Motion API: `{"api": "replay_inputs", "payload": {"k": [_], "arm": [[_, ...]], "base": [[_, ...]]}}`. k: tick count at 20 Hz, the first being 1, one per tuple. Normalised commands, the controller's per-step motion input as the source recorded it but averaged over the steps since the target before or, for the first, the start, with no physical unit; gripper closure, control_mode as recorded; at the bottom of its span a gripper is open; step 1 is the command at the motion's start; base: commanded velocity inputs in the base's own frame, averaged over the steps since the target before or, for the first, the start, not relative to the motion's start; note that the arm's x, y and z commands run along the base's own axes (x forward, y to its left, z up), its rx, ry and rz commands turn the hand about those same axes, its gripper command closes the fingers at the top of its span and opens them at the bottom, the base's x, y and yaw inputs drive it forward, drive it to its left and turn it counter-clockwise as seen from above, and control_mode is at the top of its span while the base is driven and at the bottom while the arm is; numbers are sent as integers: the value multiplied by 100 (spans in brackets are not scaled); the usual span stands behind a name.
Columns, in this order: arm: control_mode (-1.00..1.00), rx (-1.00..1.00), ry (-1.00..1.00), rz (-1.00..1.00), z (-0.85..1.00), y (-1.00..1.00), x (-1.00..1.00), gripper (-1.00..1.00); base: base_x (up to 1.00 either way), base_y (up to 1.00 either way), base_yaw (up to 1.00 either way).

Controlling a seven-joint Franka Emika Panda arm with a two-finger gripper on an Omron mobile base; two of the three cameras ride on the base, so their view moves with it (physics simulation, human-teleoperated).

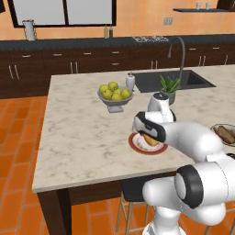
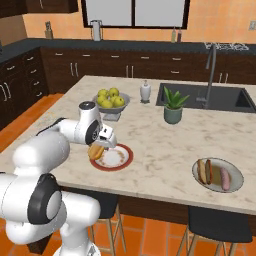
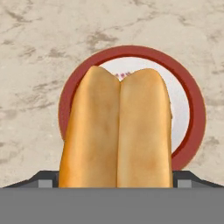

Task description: Place one bun and one sausage from the bowl on each plate.

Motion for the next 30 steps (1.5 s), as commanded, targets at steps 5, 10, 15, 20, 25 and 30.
{"api": "replay_inputs", "payload": {"k": [5,10,15,20,25,30], "arm": [[-100,0,3,0,-26,0,36,100],[-100,0,3,0,-24,1,28,100],[-100,0,1,0,-11,0,5,-100],[-100,0,0,0,0,0,0,-100],[-100,0,0,0,0,-1,0,-100],[-100,0,-2,0,15,0,3,-100]], "base": [[0,0,0],[0,0,0],[0,0,0],[0,0,0],[0,0,0],[0,0,0]]}}
